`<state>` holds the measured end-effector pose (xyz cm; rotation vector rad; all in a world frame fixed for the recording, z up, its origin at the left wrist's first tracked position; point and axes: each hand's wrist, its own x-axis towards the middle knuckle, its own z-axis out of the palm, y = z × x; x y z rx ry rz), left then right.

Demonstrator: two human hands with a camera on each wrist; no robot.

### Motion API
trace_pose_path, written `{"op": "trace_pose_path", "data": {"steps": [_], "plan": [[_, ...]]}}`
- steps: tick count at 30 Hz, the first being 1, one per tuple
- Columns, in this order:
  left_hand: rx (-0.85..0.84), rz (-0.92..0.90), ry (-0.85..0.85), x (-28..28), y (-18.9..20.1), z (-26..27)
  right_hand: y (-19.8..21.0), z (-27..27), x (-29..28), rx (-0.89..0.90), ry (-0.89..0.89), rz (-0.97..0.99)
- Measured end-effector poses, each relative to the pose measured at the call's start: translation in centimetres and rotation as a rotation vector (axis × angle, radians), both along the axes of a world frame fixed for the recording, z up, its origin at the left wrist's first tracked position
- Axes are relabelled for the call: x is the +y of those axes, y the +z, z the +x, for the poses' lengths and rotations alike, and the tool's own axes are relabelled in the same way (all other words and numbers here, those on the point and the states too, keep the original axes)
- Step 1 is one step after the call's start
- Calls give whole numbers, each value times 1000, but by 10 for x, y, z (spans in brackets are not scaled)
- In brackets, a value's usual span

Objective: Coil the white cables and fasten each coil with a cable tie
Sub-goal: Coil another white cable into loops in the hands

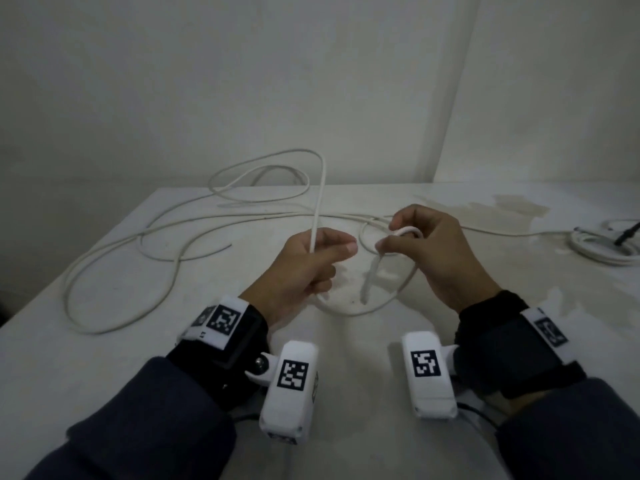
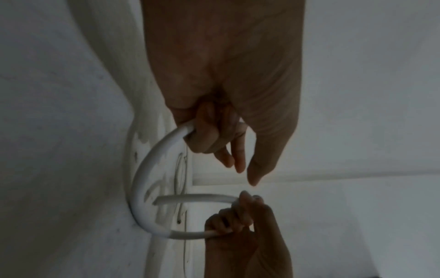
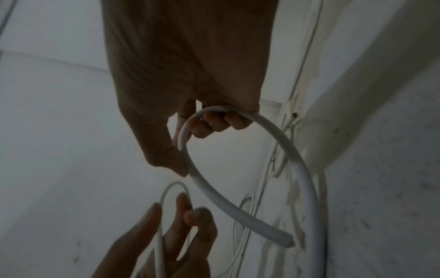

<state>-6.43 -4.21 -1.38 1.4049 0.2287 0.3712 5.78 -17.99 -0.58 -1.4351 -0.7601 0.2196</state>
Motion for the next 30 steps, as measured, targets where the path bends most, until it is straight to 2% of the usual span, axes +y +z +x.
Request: {"op": "trace_pose_path", "data": {"steps": [4,8,11,14,16,20,26,30], "plan": [[10,139,-79,-6,2,-2,0,-4,3,-85,39,40],[8,175,-120,-9,2,-2,3,-9,2,-93,37,69],[-15,-7,-94,-9,0,0,4,-10,2,-47,51,42],[-69,-299,-35,-10,0,3,-1,-7,3,73,116,-183],[-100,-373,-4,-11,0,4,-3,-9,2,151,235,-279],[-123,-392,6,-12,1,4,2,-15,-3,175,350,-287],[-121,-372,-42,-12,-4,6,6,-19,-4,150,340,-260],[-105,-350,-40,-12,-3,6,4,-16,-5,116,356,-355]]}}
